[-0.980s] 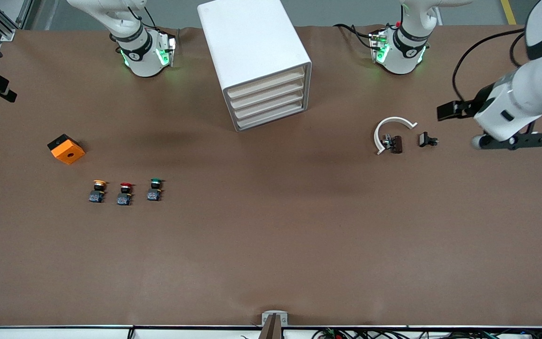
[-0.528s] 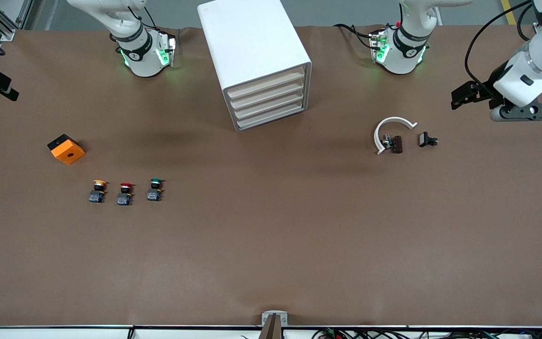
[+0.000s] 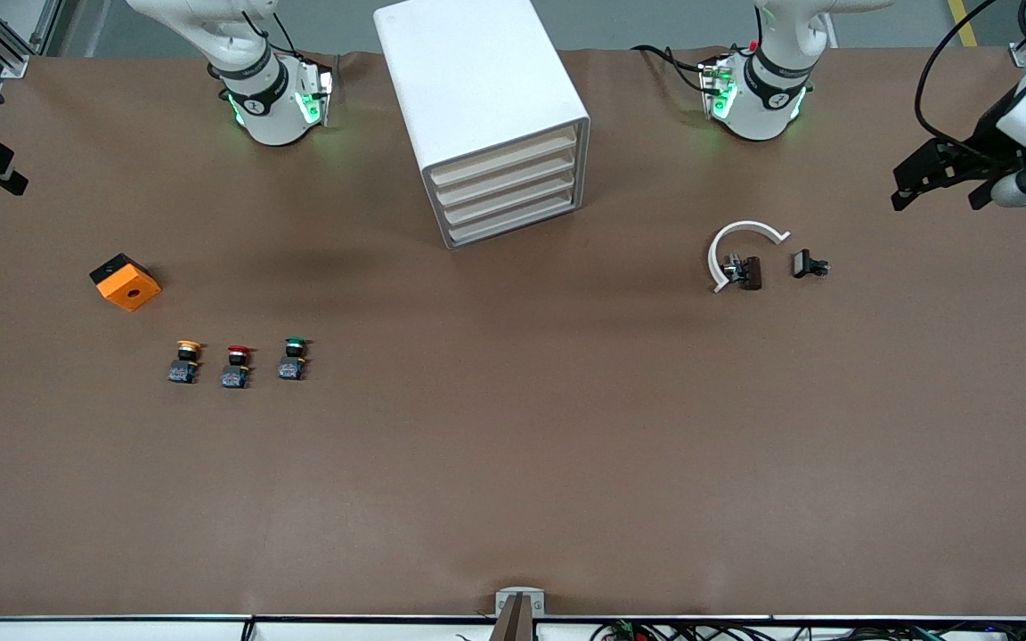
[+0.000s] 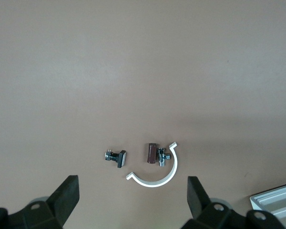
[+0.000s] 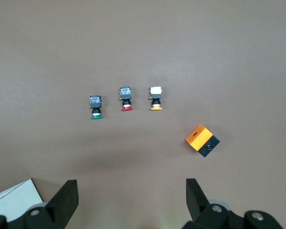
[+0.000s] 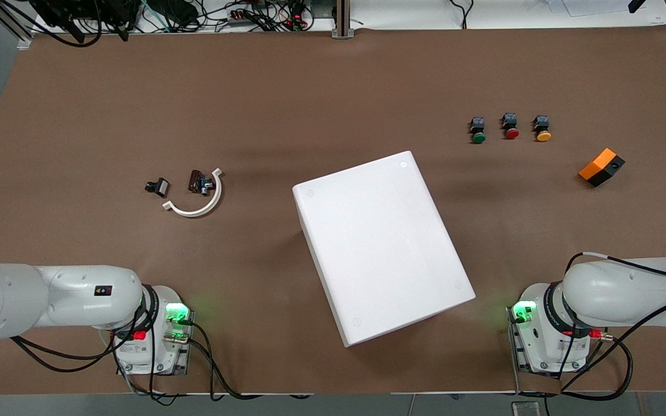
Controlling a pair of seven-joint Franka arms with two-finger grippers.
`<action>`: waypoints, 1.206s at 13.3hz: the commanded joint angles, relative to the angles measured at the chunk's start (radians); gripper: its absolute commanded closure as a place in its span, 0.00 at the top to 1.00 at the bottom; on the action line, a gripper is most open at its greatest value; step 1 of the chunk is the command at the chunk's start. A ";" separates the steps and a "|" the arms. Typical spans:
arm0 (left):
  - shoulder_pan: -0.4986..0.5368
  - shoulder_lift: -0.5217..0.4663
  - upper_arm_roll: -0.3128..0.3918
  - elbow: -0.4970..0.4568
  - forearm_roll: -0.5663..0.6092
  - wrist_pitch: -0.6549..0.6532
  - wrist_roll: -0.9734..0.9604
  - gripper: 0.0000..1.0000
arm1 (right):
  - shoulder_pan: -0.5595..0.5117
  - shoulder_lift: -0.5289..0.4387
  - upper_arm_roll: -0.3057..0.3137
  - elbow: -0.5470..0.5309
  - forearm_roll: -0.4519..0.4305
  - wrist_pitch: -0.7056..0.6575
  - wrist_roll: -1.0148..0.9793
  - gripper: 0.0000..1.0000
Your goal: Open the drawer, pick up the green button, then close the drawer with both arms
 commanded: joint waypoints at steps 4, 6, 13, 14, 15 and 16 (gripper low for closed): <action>0.007 0.095 -0.003 0.150 0.000 -0.118 0.021 1.00 | -0.003 -0.019 0.007 -0.016 -0.009 0.014 0.003 1.00; -0.002 0.109 -0.003 0.148 0.001 -0.121 0.014 1.00 | 0.006 -0.020 0.029 -0.016 -0.021 0.014 0.013 1.00; 0.000 0.112 -0.005 0.148 0.000 -0.142 0.020 1.00 | -0.003 -0.016 0.020 0.021 -0.021 -0.012 0.008 1.00; -0.003 0.112 -0.005 0.151 0.001 -0.142 0.021 1.00 | -0.003 -0.016 0.020 0.020 -0.021 -0.013 0.013 1.00; -0.003 0.112 -0.003 0.151 0.001 -0.142 0.021 1.00 | -0.003 -0.016 0.020 0.020 -0.021 -0.013 0.011 1.00; -0.002 0.112 -0.005 0.153 0.001 -0.142 0.025 1.00 | -0.003 -0.016 0.020 0.018 -0.019 -0.014 0.013 1.00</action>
